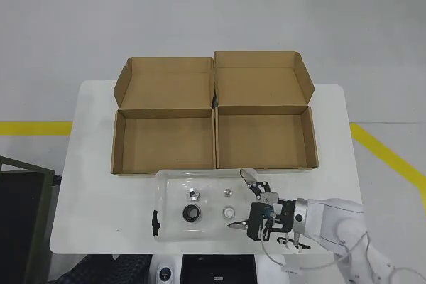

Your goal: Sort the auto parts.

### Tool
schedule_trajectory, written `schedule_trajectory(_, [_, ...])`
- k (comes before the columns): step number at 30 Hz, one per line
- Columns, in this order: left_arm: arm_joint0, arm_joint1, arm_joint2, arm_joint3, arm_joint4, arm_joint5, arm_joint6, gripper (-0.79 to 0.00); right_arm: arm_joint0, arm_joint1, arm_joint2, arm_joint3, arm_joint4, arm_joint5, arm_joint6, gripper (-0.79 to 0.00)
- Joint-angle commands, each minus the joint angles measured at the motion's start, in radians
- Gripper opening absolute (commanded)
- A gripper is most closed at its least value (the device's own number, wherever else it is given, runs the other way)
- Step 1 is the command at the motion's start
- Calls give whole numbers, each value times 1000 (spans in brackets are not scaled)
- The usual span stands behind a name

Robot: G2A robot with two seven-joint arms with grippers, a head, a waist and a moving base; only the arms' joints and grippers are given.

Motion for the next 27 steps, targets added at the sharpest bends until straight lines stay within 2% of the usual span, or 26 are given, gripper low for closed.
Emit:
schedule_trajectory(1, [0,0,0,0,0,0,0,0,13,0,-21,11,13,-7,40,0])
schedule_trajectory(10, [0,0,0,0,0,0,0,0,75,1,-103,51,47,-16,171,0])
schedule_trajectory(24, [0,0,0,0,0,0,0,0,106,12,-144,100,111,-16,271,0])
schedule_trajectory(26, [0,0,0,0,0,0,0,0,111,13,-150,106,117,-15,279,-43])
schedule_trajectory(27, [0,0,0,0,0,0,0,0,114,14,-154,109,119,-16,281,-37])
